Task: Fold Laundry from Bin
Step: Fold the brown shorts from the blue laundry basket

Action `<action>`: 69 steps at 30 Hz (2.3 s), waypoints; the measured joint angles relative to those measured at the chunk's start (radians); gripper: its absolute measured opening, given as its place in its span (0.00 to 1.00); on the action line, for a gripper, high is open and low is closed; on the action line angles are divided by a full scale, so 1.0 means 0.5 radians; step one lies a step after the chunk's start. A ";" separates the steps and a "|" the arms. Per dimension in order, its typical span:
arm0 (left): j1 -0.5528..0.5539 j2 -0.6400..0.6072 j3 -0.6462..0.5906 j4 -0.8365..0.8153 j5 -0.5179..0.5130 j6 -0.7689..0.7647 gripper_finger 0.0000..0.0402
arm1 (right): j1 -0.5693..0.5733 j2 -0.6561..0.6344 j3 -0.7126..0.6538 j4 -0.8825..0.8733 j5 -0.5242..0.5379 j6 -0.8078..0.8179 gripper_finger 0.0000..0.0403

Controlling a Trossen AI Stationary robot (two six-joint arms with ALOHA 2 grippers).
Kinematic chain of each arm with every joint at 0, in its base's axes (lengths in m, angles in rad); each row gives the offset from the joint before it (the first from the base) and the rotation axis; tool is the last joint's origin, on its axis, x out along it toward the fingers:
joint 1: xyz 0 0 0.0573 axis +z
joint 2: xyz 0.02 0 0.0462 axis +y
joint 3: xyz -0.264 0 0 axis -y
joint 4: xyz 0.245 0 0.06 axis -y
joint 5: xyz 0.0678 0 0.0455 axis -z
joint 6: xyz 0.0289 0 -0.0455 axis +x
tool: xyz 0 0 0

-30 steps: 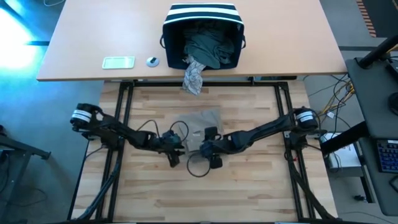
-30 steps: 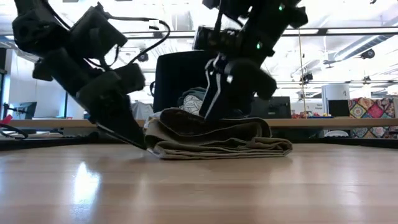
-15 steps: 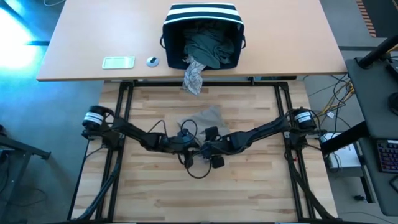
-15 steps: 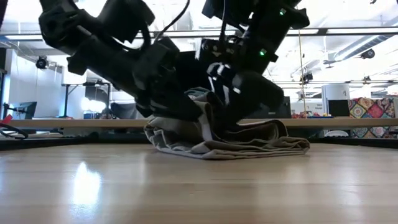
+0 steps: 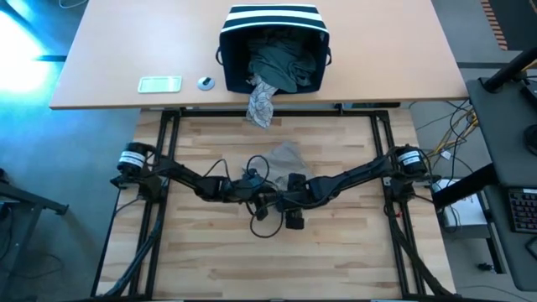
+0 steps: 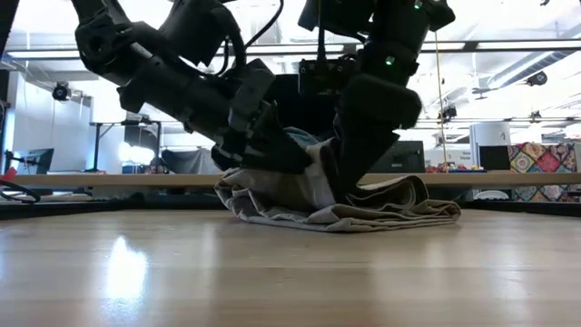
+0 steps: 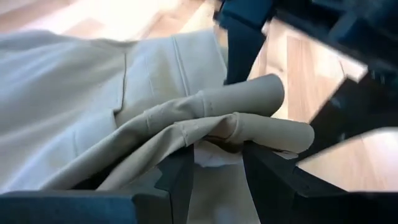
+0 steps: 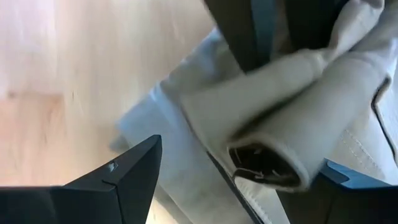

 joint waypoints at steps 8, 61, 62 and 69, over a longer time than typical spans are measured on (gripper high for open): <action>0.012 -0.002 0.038 0.004 -0.002 -0.006 0.31 | -0.001 0.004 -0.001 0.144 0.212 0.320 0.68; 0.052 -0.317 -0.369 -0.712 -0.750 -0.683 0.31 | -0.070 0.316 0.587 -0.401 -0.323 -0.375 0.07; 0.052 -0.317 -0.369 -0.731 -0.749 -0.682 0.31 | -0.068 0.335 0.587 -0.356 -0.347 -0.373 0.07; -0.010 -0.595 -0.336 -1.252 -0.724 -0.661 0.31 | -0.094 0.400 0.574 -0.320 -0.364 -0.334 0.07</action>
